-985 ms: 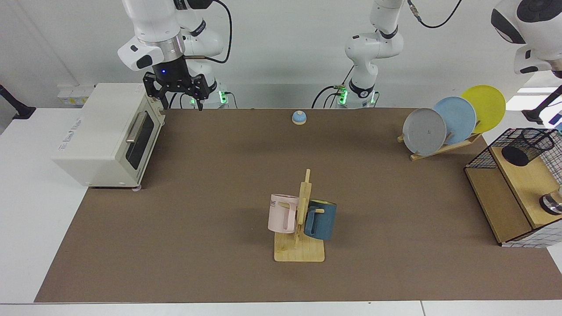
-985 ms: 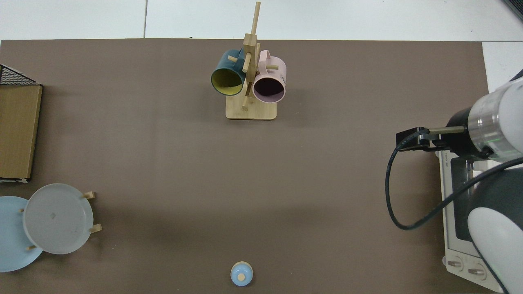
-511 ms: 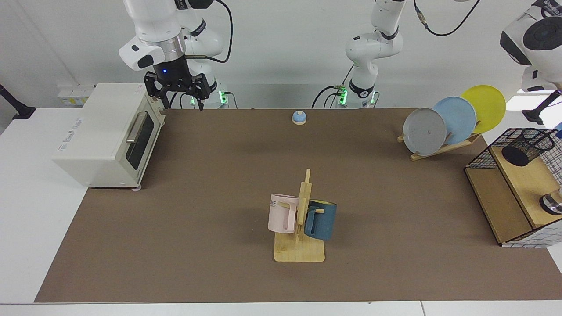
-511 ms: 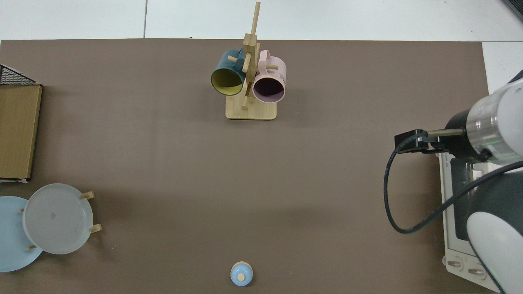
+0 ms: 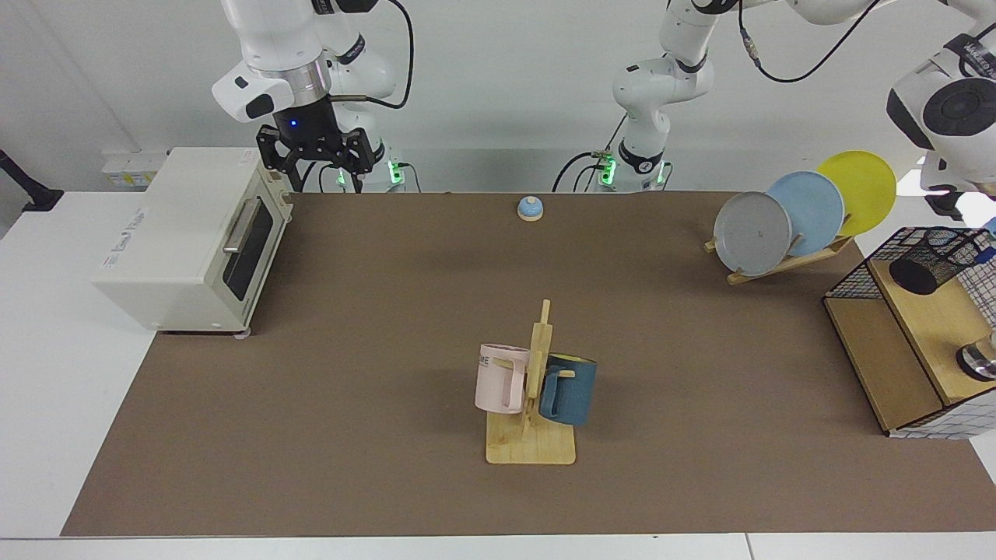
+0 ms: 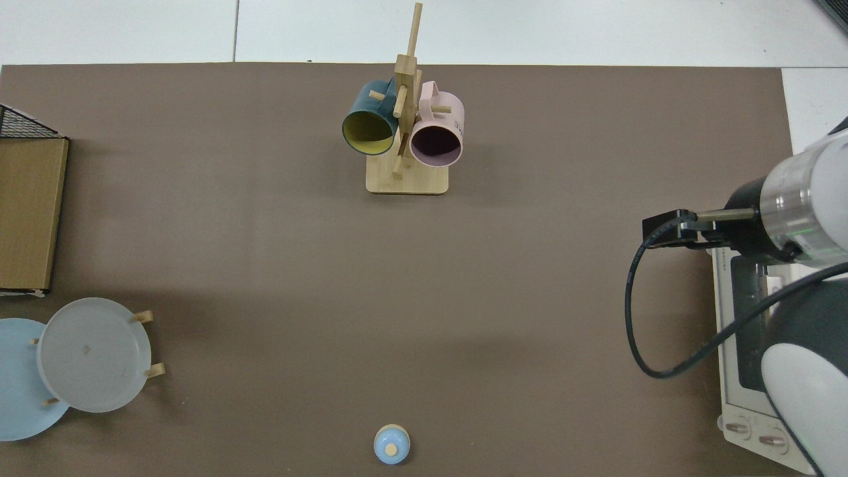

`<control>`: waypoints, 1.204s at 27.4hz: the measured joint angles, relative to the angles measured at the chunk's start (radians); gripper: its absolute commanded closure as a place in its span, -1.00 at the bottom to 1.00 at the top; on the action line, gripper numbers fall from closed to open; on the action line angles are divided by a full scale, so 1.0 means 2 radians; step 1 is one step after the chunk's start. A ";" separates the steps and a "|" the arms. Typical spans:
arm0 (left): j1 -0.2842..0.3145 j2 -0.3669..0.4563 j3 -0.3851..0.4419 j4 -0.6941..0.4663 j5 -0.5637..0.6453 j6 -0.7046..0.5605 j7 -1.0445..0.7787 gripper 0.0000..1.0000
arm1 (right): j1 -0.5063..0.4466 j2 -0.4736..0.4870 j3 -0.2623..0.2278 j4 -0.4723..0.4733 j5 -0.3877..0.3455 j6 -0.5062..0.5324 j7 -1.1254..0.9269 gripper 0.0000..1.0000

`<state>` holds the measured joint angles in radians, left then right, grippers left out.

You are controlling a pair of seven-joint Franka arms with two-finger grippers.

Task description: Put markers into pen holder

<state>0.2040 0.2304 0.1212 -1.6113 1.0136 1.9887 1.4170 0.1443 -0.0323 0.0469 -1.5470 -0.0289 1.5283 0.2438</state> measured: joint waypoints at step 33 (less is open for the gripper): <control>0.007 0.005 0.001 -0.011 0.000 0.000 0.000 1.00 | 0.000 0.000 0.000 0.000 0.000 0.000 0.000 -1.00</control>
<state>0.2177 0.2409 0.1227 -1.6335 1.0129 1.9884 1.4163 0.1442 -0.0323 0.0470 -1.5470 -0.0289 1.5283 0.2438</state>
